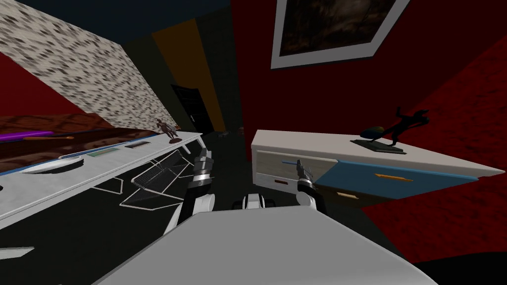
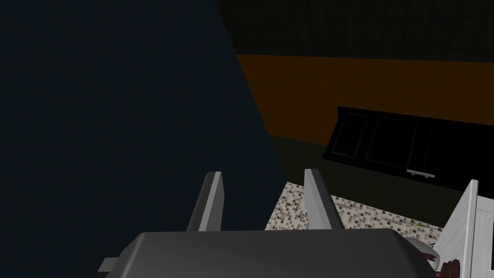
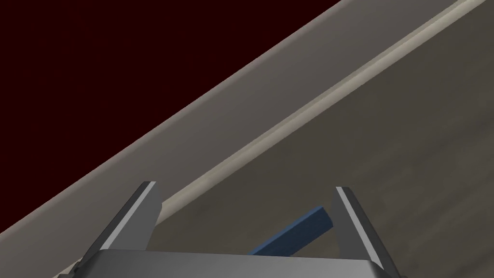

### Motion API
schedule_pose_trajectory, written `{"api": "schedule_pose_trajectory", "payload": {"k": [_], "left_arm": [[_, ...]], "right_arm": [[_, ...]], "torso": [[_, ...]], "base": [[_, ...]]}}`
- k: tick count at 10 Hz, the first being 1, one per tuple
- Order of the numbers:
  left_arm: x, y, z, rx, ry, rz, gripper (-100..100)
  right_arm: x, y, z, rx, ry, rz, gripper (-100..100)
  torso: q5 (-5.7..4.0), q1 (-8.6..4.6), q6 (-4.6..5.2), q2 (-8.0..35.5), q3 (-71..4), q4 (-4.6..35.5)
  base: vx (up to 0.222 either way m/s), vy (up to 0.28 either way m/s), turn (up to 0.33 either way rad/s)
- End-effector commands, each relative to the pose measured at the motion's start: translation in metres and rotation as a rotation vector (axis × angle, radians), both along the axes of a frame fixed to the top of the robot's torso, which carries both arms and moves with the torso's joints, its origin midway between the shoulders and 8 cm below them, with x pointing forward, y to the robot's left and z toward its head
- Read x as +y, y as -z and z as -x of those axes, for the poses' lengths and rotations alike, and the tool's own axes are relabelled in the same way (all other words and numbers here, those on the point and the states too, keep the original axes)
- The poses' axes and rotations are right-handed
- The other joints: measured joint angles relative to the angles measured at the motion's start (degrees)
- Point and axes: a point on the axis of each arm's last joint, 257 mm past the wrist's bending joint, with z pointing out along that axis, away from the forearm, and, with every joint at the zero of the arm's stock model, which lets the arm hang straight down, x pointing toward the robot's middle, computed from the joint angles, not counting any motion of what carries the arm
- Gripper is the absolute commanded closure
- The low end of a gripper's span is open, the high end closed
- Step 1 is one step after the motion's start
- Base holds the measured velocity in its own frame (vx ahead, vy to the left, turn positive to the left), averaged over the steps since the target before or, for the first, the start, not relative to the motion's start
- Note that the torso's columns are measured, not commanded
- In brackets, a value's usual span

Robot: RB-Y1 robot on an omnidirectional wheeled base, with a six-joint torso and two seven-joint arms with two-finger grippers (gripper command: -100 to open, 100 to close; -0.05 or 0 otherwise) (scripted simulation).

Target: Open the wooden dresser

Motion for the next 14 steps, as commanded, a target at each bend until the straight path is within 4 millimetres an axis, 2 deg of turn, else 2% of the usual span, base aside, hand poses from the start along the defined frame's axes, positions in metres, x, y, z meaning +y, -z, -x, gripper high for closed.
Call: {"api": "schedule_pose_trajectory", "payload": {"k": [1, 7, 14], "left_arm": [[0.0, 0.0, 0.0, 0.0, 0.0, 0.0, 0], [0.0, 0.0, 0.0, 0.0, 0.0, 0.0, 0], [0.0, 0.0, 0.0, 0.0, 0.0, 0.0, 0]], "right_arm": [[0.001, 0.013, -0.006, -0.036, -0.008, -0.121, -100], [0.012, 0.045, -0.023, -0.11, -0.02, -0.389, -100], [0.048, 0.086, -0.044, -0.212, -0.004, -0.75, -100]], "torso": [[0.01, 0.02, 0.05, 0.0, -0.01, 0.0], [0.03, 0.06, 0.07, -0.03, -0.02, -0.01], [0.02, 0.05, 0.05, -0.04, -0.03, -0.01]], "base": [[-0.039, -0.048, 0.205], [-0.044, -0.045, 0.195], [-0.051, -0.04, 0.195]]}}
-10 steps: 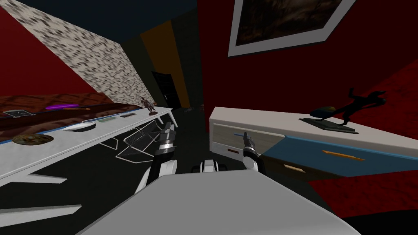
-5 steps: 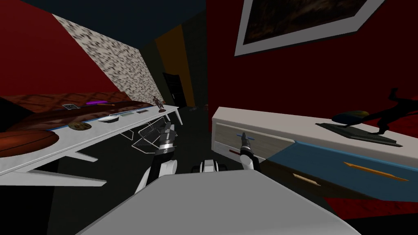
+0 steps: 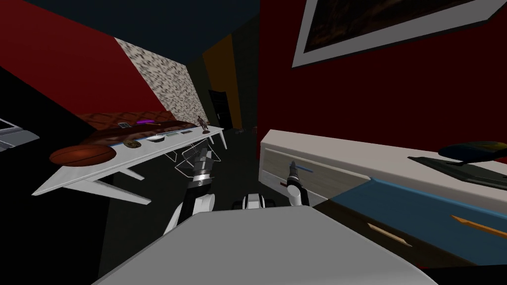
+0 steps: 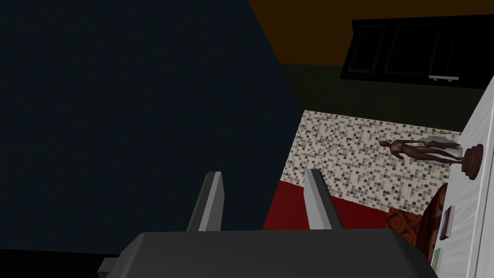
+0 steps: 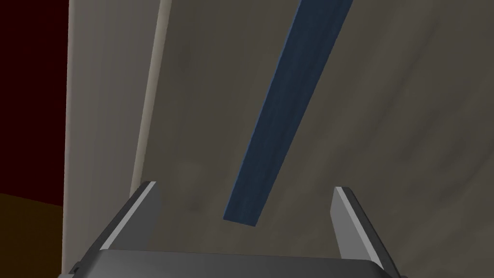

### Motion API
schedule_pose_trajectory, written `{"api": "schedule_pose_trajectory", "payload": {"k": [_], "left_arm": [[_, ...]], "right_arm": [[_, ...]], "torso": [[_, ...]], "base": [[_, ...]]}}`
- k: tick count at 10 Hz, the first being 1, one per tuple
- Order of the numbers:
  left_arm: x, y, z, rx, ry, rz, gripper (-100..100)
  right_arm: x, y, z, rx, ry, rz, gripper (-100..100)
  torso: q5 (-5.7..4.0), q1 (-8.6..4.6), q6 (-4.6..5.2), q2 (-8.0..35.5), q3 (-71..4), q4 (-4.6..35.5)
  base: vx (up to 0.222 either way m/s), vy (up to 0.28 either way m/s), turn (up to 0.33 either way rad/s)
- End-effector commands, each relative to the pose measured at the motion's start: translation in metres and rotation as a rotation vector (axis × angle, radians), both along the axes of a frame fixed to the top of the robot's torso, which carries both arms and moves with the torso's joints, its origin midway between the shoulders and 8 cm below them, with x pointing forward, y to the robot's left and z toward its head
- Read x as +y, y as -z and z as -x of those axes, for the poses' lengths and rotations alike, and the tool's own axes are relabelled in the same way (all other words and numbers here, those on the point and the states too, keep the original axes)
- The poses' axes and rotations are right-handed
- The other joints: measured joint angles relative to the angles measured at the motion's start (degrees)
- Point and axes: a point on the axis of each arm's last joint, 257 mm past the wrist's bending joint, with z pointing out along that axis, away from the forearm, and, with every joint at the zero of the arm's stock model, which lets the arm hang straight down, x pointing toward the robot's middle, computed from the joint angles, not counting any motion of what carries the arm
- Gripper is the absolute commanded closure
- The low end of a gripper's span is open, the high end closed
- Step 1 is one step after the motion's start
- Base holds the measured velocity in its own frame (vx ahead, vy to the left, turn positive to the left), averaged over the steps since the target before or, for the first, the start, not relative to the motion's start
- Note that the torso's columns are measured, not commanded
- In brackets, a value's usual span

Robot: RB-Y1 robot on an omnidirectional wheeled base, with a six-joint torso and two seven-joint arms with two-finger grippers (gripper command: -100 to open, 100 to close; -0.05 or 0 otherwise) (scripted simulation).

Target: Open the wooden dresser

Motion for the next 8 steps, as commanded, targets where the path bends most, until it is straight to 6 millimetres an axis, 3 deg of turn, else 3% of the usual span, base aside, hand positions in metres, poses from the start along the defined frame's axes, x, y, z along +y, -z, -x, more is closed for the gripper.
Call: {"api": "schedule_pose_trajectory", "payload": {"k": [1, 3, 4, 8], "left_arm": [[0.0, 0.0, 0.0, 0.0, 0.0, 0.0, 0], [0.0001, 0.0001, 0.0001, 0.0, 0.0, 0.0, 0], [0.0001, 0.0001, 0.0001, 0.0, 0.0, 0.0, 0], [-0.0001, -0.0001, -0.0001, 0.0, 0.0, 0.0, 0]], "right_arm": [[0.0073, 0.0065, -0.0006, -0.012, 0.005, -0.052, -100], [0.0082, 0.0063, -0.0017, -0.015, 0.005, -0.061, -100], [0.0083, 0.006, -0.002, -0.015, 0.004, -0.06, 100], [0.0151, -0.0003, -0.0039, -0.02, -0.009, -0.059, 100]], "torso": [[0.0, 0.0, -0.03, 0.02, 0.01, 0.01], [-0.04, -0.19, -0.01, -0.27, -0.15, -0.06], [-0.03, -0.05, -0.02, -0.11, -0.08, -0.04], [0.0, 0.07, 0.05, 0.36, 0.22, 0.03]], "base": [[-0.022, -0.011, 0.036], [0.058, -0.053, -0.016], [0.006, -0.007, 0.001], [-0.148, 0.085, -0.028]]}}
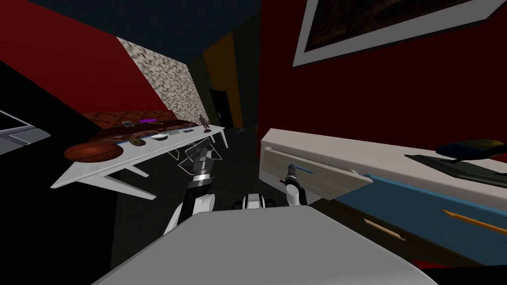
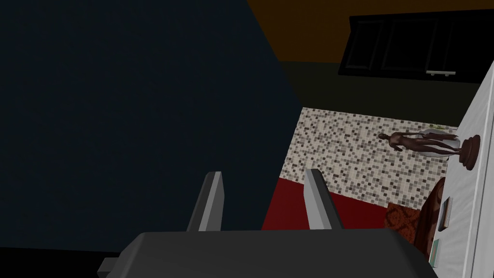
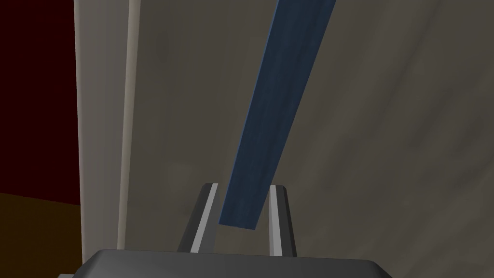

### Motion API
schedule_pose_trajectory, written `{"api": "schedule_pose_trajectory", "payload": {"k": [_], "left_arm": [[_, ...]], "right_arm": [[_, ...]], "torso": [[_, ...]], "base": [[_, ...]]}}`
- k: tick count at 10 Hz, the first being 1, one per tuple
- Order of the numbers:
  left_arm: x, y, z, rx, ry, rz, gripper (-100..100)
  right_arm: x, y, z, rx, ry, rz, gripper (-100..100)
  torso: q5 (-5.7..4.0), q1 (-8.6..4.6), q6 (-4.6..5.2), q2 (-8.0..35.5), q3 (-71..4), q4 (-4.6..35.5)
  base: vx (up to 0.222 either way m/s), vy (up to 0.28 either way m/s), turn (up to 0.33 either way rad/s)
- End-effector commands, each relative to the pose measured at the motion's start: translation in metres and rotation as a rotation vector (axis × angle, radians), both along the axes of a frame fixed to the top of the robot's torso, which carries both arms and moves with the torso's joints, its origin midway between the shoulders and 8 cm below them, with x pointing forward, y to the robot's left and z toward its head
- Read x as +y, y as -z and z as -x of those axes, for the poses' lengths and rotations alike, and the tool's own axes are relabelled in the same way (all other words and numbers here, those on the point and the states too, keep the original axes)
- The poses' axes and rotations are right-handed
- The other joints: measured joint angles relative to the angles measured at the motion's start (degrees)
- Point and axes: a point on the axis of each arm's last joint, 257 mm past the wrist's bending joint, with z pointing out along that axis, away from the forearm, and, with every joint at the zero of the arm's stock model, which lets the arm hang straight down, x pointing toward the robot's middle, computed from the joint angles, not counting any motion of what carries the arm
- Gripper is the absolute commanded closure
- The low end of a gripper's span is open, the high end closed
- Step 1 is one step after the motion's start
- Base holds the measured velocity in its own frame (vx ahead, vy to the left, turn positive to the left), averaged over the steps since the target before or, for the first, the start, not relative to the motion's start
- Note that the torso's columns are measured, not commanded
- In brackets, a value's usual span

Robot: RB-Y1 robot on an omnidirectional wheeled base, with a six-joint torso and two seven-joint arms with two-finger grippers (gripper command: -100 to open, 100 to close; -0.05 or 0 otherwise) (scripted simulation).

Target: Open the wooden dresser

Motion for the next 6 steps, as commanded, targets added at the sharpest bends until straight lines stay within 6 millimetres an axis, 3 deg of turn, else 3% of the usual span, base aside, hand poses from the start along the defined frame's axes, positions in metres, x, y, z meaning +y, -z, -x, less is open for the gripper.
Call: {"api": "schedule_pose_trajectory", "payload": {"k": [1, 6], "left_arm": [[0.0, 0.0, 0.0, 0.0, 0.0, 0.0, 0], [0.0, 0.0, 0.0, 0.0, 0.0, 0.0, 0]], "right_arm": [[0.0035, -0.0023, 0.0002, 0.001, -0.007, 0.003, 100], [0.0092, -0.0006, 0.0019, 0.006, -0.015, 0.002, 100]], "torso": [[0.06, 0.08, -0.01, -0.12, -0.08, 0.03], [0.06, 0.03, -0.04, -0.16, -0.11, 0.03]], "base": [[-0.192, 0.113, -0.038], [-0.143, 0.082, -0.017]]}}
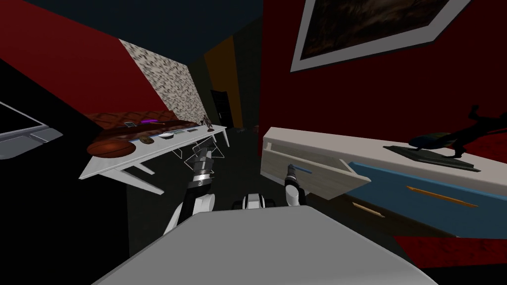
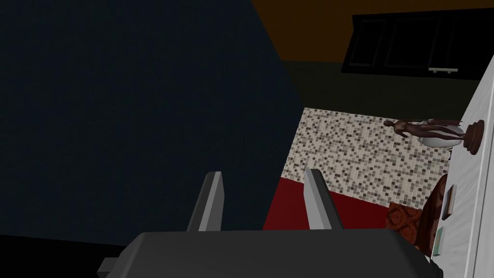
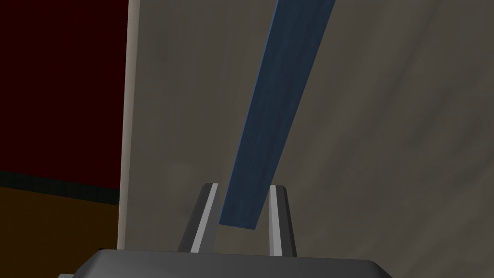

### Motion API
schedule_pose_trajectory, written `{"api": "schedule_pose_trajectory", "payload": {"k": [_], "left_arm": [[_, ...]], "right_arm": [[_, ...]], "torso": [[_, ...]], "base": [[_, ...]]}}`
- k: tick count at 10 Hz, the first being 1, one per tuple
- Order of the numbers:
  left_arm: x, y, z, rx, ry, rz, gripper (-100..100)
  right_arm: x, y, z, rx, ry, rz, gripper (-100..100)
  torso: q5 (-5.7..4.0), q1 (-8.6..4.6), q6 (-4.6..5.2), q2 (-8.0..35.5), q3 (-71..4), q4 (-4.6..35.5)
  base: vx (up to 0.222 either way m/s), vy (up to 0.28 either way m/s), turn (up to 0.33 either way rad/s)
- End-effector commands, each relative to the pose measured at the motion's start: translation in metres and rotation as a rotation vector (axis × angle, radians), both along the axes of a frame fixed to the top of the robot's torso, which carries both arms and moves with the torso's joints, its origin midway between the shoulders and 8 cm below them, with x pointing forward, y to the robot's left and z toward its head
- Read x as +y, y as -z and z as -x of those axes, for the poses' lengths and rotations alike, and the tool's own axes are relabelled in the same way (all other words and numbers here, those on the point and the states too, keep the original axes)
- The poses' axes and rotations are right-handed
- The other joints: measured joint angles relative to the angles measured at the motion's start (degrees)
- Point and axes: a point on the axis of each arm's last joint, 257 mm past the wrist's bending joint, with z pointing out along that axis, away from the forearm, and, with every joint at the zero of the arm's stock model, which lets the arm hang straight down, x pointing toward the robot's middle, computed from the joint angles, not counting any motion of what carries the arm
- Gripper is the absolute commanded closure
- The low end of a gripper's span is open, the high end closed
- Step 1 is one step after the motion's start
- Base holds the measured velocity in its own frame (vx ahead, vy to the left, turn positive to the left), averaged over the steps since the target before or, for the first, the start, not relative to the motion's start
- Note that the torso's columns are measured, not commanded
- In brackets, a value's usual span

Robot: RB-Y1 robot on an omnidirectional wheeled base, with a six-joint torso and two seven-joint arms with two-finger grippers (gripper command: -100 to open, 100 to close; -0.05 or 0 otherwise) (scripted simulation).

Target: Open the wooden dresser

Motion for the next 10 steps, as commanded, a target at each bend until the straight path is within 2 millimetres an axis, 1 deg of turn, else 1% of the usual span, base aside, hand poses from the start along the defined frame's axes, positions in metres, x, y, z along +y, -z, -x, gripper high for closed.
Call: {"api": "schedule_pose_trajectory", "payload": {"k": [1, 2, 6, 7, 10], "left_arm": [[0.0, 0.0, 0.0, 0.0, 0.0, 0.0, 0], [0.0, 0.0, 0.0, 0.0, 0.0, 0.0, 0], [0.0, 0.0, 0.0, 0.0, 0.0, 0.0, 0], [0.0, 0.0, 0.0, 0.0, 0.0, 0.0, 0], [0.0, 0.0, 0.0, 0.0, 0.0, 0.0, 0]], "right_arm": [[0.001, 0.0, 0.001, 0.001, -0.002, 0.0, 100], [0.004, 0.001, 0.001, 0.015, -0.012, -0.014, -100], [0.01, -0.005, -0.002, 0.022, -0.036, -0.037, -100], [0.01, -0.005, -0.002, 0.033, -0.037, -0.018, -100], [0.016, -0.014, -0.005, 0.026, -0.065, -0.043, -100]], "torso": [[0.03, -0.03, 0.0, -0.05, -0.04, 0.02], [0.06, -0.19, -0.01, -0.31, -0.19, 0.05], [-0.07, -0.16, -0.06, -0.28, -0.16, -0.06], [-0.07, -0.14, -0.04, -0.19, -0.11, -0.05], [-0.07, -0.11, -0.05, -0.15, -0.08, -0.04]], "base": [[-0.078, 0.049, -0.006], [-0.005, 0.02, -0.108], [0.029, 0.015, -0.075], [0.022, 0.012, -0.049], [0.018, 0.017, -0.08]]}}
